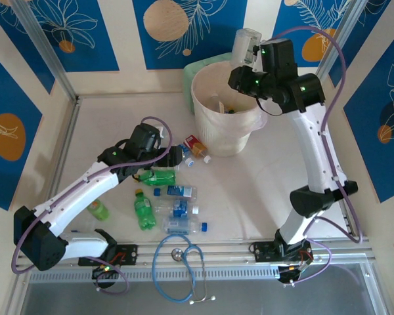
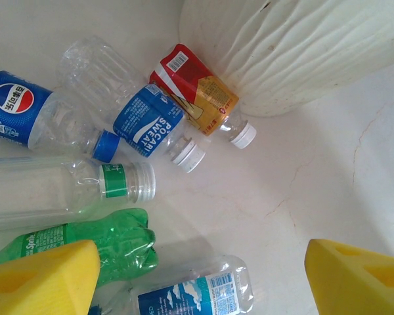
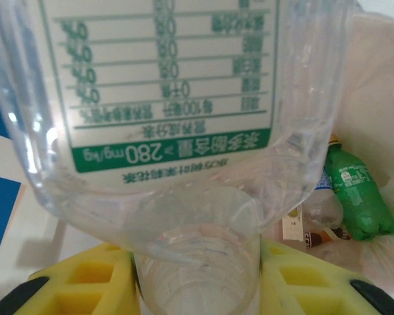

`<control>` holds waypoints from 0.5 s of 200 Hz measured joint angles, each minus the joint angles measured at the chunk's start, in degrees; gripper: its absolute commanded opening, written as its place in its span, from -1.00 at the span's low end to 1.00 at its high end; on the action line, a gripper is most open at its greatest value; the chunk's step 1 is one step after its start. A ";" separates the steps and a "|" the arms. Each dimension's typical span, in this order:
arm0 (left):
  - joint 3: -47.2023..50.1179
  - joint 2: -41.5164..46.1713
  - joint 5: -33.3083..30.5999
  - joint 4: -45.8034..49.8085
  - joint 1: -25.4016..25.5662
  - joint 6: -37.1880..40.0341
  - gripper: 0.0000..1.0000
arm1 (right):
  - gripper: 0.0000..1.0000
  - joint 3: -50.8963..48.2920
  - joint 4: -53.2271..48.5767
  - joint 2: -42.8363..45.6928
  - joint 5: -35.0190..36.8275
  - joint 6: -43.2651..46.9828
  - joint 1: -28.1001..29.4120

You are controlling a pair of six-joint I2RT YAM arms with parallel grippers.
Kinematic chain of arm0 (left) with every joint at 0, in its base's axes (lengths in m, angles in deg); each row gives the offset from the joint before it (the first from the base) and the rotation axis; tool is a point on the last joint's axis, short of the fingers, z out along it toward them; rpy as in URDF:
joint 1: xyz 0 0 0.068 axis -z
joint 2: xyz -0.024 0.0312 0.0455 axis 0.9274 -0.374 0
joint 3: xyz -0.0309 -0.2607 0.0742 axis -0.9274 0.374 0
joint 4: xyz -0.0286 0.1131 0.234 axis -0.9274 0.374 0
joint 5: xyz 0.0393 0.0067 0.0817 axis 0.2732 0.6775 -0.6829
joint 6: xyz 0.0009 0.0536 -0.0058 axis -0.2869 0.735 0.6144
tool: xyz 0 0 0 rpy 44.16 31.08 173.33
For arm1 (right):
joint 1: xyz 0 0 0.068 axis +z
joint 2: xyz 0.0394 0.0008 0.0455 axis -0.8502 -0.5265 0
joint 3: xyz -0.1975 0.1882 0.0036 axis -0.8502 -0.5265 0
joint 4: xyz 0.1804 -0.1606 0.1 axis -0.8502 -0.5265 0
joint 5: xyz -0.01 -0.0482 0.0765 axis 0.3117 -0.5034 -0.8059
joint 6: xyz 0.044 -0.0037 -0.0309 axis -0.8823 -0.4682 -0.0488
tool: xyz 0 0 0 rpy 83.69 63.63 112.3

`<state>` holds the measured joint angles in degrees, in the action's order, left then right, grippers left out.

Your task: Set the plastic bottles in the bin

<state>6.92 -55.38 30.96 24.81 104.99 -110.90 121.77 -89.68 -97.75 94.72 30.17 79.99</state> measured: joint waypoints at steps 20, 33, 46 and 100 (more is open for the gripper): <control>0.00 -0.07 -0.17 0.00 -0.02 -0.02 0.63 | -0.30 0.24 -0.04 -2.49 -2.12 0.79 -0.81; 0.00 -0.17 -0.17 -0.02 -0.04 -0.20 0.62 | -0.29 0.26 -0.07 -4.07 -3.15 1.11 -1.22; 0.00 -0.37 -0.17 -0.02 -0.04 -0.46 0.62 | -0.29 0.59 -0.35 -5.75 -4.15 1.46 -1.55; 0.02 -0.59 -0.24 -0.04 -0.04 -1.11 0.62 | -0.03 2.89 -2.58 -12.07 -5.42 2.45 -1.90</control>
<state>6.94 -55.97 30.72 24.77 104.95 -112.01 124.65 -92.26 -109.82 89.30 32.62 78.09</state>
